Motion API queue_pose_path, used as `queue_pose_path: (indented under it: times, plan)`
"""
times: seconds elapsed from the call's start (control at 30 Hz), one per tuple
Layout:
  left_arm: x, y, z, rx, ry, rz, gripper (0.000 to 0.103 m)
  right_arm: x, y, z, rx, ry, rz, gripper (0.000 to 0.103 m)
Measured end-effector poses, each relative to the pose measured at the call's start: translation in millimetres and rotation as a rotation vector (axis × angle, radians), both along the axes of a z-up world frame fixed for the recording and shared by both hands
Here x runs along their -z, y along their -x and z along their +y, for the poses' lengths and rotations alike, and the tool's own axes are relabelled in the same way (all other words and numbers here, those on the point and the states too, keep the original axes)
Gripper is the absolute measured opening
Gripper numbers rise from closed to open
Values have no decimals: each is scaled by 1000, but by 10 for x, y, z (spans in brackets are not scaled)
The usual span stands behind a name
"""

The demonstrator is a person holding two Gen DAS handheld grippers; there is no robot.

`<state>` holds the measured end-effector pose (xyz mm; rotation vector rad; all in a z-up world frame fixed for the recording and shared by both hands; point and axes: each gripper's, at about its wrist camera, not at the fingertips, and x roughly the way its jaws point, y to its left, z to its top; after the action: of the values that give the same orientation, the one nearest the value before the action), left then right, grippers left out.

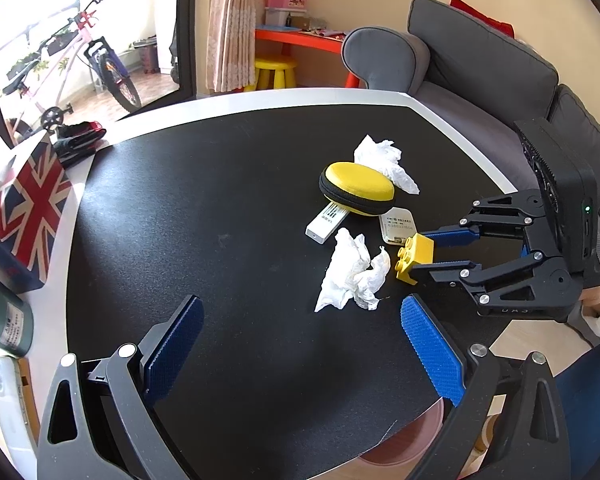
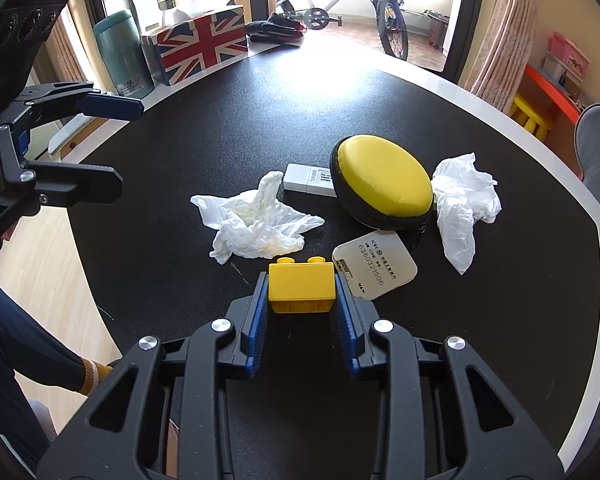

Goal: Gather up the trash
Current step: 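Close the right gripper around the yellow Lego brick, then grasp the crumpled white tissue with the left gripper while the right gripper holds the brick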

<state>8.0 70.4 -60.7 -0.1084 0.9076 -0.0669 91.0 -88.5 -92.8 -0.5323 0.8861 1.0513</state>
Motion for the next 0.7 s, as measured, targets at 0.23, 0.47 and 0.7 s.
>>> queue_pose_path:
  times: [0.23, 0.47, 0.7]
  plan:
    - [16, -51, -59, 12, -7, 4, 95, -95, -34, -82, 28, -16, -1, 31]
    - [73, -162, -159, 31, -19, 14, 95, -161, -93, -183, 74, -5, 5, 31]
    - [160, -304, -286, 63, -25, 30, 95, -173, -187, -367, 129, 1, 12, 32]
